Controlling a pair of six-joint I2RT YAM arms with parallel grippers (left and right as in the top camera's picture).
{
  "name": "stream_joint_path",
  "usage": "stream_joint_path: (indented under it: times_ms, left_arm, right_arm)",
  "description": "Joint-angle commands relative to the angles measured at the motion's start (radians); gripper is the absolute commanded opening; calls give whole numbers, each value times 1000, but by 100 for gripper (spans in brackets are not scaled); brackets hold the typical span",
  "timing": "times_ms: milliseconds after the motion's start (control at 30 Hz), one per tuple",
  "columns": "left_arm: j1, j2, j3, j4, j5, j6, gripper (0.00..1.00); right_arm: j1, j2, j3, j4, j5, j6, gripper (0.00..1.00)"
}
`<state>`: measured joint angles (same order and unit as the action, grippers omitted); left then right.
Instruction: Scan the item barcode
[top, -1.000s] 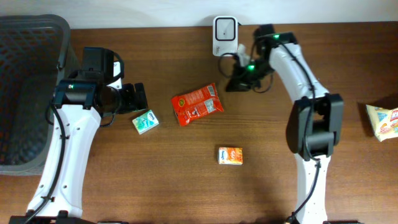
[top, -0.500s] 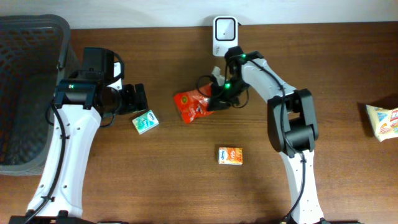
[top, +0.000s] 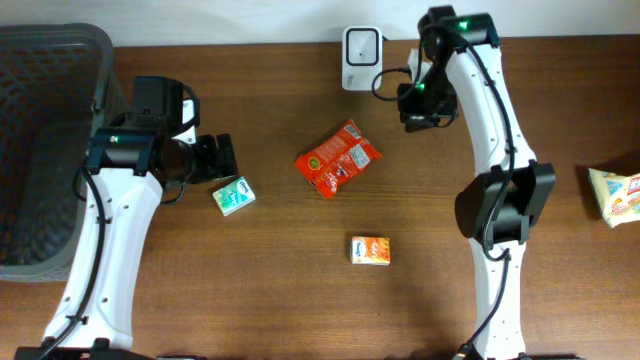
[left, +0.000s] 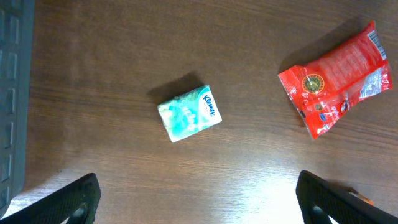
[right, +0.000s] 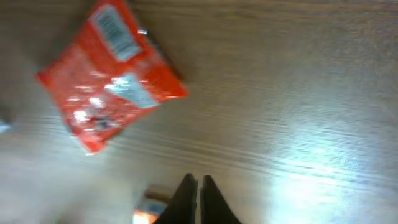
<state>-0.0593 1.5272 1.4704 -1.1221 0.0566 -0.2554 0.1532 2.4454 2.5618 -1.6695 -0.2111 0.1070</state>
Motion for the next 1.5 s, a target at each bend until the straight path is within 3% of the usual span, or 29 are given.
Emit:
stream_joint_path:
  times_ms: [0,33,333,433,600,867,1000,1233,1467]
  left_arm:
    - [2,1,15,-1,11,-9,99]
    - [2,1,15,3,11,-9,99]
    - [2,1,15,21,16,25,99]
    - [2,1,15,22,15,24,99]
    - [2,1,15,21,15,24,99]
    - [2,1,15,18,15,24,99]
    - [2,1,15,18,15,24,99]
    - [2,1,15,18,16,24,99]
    - [2,1,15,20,16,24,99]
  right_arm:
    - [36,-15,12,-15,-82,27,71]
    - [38,-15,7,-20,-97,50,83]
    - [80,-126,7,-30,-127,89,84]
    - [132,-201,4,-30,-58,94,99]
    - [182,-299,-79,-29,135,235,99]
    - [180,-377,-390,-8,220,295,98]
    - [172,-377,-586,160,120,294,98]
    - [100,-377,-887,630,-359,303,98]
    - [92,-377,-1154,991,-381,513,98]
